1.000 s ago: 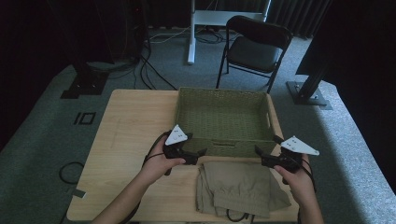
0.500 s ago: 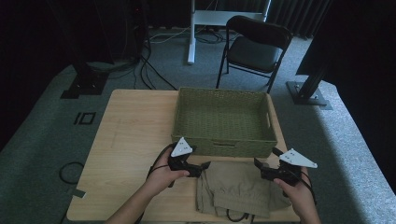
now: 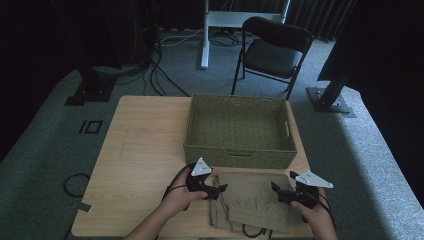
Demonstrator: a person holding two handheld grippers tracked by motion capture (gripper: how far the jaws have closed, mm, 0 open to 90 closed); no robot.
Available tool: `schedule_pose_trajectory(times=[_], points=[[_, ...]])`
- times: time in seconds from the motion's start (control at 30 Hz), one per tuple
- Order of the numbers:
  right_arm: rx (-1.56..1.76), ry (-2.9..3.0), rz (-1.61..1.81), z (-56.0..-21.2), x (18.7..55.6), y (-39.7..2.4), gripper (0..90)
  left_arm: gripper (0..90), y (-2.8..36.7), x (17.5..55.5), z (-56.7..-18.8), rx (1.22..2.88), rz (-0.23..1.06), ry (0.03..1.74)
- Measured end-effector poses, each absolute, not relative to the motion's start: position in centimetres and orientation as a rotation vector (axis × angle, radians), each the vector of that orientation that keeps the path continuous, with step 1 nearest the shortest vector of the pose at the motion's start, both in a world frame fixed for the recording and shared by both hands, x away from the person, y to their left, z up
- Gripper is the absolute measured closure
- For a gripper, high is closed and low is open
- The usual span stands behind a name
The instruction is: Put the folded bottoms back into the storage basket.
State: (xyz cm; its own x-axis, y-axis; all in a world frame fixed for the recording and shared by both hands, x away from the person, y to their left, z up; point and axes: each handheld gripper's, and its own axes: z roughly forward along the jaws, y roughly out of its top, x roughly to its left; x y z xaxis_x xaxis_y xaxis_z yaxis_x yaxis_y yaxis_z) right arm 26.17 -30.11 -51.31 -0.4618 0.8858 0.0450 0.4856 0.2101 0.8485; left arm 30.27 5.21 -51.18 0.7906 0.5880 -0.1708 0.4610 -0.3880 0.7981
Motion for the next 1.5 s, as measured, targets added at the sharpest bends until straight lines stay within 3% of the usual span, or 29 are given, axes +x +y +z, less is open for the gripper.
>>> schedule_pose_trajectory(times=[0.57,1.33,1.4,1.5], points=[[1.432,2.094,1.032,-54.6,26.9,-31.2,13.4,18.1,4.2,30.7,-54.1,2.115,0.154,0.915],[1.445,2.1,0.964,-55.7,27.3,-30.7,14.1,16.6,2.0,30.7,-55.2,2.156,0.238,0.862],[1.434,2.1,0.957,-55.7,27.2,-30.5,17.7,18.3,1.7,30.5,-55.2,2.172,0.256,0.839],[1.405,2.11,0.984,-55.6,27.0,-30.3,30.4,29.3,1.5,30.3,-55.2,2.17,0.251,0.813]])
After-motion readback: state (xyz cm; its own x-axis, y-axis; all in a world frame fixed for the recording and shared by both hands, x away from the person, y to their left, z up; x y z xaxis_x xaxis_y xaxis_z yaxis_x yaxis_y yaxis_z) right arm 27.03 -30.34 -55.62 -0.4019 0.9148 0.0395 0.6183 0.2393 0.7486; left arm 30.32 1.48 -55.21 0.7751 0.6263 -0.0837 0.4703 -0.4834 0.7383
